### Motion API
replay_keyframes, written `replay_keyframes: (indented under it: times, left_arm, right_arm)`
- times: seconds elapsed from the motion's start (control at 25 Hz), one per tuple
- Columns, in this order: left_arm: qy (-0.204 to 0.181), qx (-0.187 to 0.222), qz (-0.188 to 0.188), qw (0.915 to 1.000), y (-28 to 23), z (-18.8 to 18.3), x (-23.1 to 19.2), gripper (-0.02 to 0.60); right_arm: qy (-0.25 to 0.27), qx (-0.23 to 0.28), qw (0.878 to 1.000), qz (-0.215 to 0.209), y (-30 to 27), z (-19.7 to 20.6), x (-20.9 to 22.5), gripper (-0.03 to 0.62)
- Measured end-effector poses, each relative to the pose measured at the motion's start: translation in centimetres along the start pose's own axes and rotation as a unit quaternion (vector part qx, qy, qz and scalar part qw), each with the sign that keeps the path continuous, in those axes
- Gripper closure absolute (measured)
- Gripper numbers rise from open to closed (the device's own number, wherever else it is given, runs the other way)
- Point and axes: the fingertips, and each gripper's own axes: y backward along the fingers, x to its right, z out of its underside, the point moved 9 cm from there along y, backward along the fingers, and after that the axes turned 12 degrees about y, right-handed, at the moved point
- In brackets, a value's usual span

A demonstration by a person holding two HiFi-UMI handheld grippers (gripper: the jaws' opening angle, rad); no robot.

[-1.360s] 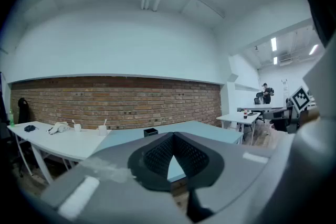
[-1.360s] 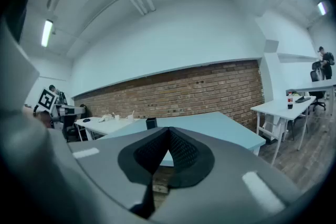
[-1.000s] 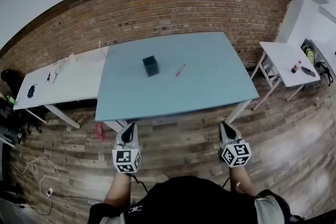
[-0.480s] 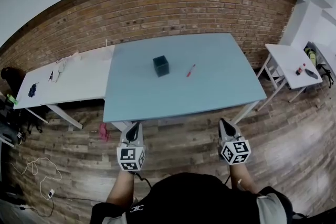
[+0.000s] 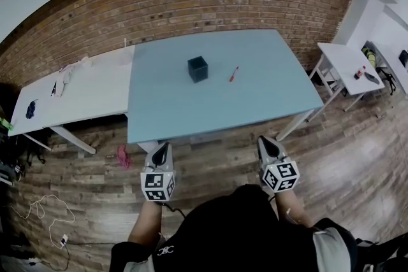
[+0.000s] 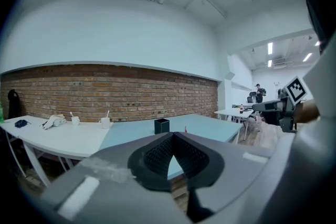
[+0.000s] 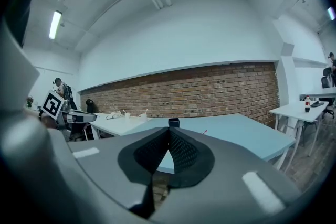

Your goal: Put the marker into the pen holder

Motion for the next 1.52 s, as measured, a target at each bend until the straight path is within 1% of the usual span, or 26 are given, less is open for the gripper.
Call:
replay_keyframes:
  times: [0.16, 0.28, 0.36, 0.48, 0.64, 0.88, 1.04, 1.2, 1.36, 1.52]
  left_arm:
    - [0.003, 0.002, 0.008, 1.0, 0.4, 0.2, -0.6, 0.574]
    - [0.002, -0.001, 0.013, 0.9999, 0.5, 0.5, -0.9, 0.574]
    - [-0.006, -0.003, 0.015, 0.9999, 0.5, 0.5, -1.3, 0.574]
    - [-0.018, -0.002, 0.015, 0.9997, 0.7, 0.1, -1.7, 0.574]
    - [-0.026, -0.002, 0.005, 0.9997, 0.7, 0.1, -2.2, 0.574]
    - [-0.029, -0.021, -0.016, 0.9993, -0.6, 0.6, -4.0, 0.574]
    - [-0.026, -0.029, -0.027, 0.9989, -3.3, 0.3, -5.7, 0.574]
    - [-0.026, -0.039, -0.034, 0.9983, -7.6, -0.7, -7.1, 0.574]
    - [-0.017, -0.041, -0.025, 0.9987, -12.7, -3.0, -7.9, 0.574]
    - [-0.021, -0.041, -0.014, 0.9988, -17.9, -5.9, -8.4, 0.574]
  right_arm:
    - [0.013, -0.003, 1.0, 0.008, 0.1, -0.4, -1.0, 0.588]
    - [0.001, -0.003, 1.0, 0.018, -0.3, -0.3, -1.2, 0.588]
    - [-0.008, -0.004, 1.0, 0.019, -0.8, -0.2, -1.5, 0.588]
    - [-0.011, -0.006, 1.0, 0.009, -1.7, 0.2, -2.0, 0.588]
    - [-0.016, -0.008, 1.0, -0.005, -3.5, 0.5, -1.8, 0.588]
    - [-0.015, -0.012, 1.0, -0.022, -8.3, 0.4, -1.6, 0.588]
    - [-0.008, -0.02, 0.999, -0.031, -12.1, 0.4, -0.5, 0.588]
    - [-0.012, -0.036, 0.999, -0.032, -16.9, 1.0, 1.6, 0.588]
    - [-0.024, -0.05, 0.998, -0.025, -22.1, 0.8, 4.4, 0.588]
    - [-0.036, -0.072, 0.997, -0.014, -26.7, 1.5, 7.3, 0.585]
